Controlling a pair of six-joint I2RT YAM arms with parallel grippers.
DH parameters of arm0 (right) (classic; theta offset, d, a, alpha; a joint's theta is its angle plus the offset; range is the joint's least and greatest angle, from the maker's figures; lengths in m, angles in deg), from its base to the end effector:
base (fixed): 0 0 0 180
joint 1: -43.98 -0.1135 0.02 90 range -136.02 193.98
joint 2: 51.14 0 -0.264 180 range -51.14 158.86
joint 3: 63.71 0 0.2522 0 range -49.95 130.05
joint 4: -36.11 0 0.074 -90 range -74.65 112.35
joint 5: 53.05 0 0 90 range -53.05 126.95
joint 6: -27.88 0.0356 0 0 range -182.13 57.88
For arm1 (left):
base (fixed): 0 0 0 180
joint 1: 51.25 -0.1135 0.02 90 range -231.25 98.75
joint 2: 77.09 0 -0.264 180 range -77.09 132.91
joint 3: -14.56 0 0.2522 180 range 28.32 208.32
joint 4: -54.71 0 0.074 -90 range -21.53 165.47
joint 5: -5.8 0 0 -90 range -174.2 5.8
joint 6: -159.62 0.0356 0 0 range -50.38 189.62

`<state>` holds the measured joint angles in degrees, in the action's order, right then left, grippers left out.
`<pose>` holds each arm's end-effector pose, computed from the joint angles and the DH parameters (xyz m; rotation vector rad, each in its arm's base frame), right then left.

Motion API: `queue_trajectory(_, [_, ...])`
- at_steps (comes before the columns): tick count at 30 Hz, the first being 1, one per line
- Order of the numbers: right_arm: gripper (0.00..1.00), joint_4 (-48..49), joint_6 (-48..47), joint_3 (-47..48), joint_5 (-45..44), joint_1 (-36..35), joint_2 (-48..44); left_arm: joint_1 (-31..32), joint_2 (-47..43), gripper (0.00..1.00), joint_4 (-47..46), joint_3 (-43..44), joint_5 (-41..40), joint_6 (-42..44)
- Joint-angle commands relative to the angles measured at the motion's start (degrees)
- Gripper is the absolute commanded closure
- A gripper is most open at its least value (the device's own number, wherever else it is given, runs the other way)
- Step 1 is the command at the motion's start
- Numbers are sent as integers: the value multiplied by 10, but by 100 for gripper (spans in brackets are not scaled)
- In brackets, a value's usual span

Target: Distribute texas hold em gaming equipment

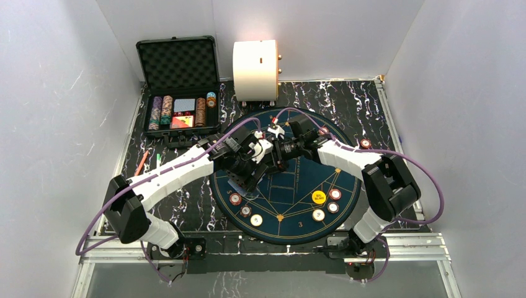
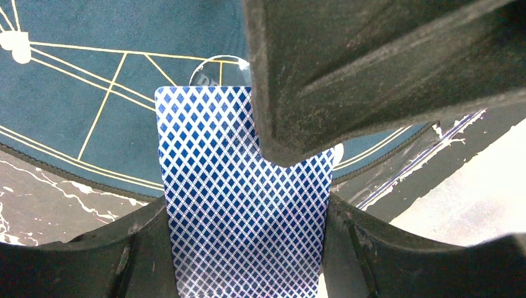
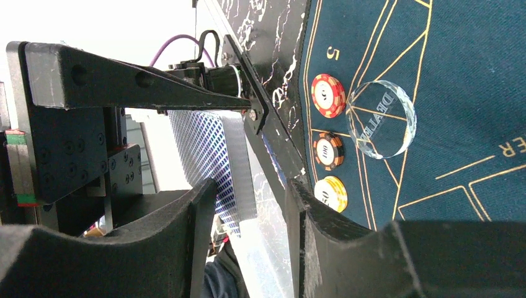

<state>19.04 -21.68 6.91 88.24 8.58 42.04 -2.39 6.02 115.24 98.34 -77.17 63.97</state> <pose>0.2624 0.2206 0.2189 -0.4478 2.4886 1.6469 0.1911 -0.2253 0.2840 1.0314 2.4837 -0.4784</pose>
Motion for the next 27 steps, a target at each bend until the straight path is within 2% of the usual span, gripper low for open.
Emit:
queue_trajectory(1, [48, -12, -15, 20, -8, 9, -24, 0, -32, 100, -2, 20, 9, -1])
queue_trajectory(9, [45, -15, -15, 17, 3, 20, -39, 0, -33, 100, -2, 16, 9, -1])
queue_trajectory(13, [39, 4, -6, 10, 20, 22, -42, 0, -33, 100, -4, 14, 10, -2])
queue_trajectory(16, [39, 6, -2, 5, 23, 23, -48, -1, -34, 100, -4, 14, 11, -2])
queue_trajectory(20, [43, 6, -4, -3, 25, 26, -57, 0, -35, 100, -5, 11, 11, -2])
queue_trajectory(27, [60, -4, -9, -10, 34, 26, -61, 0, -34, 100, -4, 12, 10, -2])
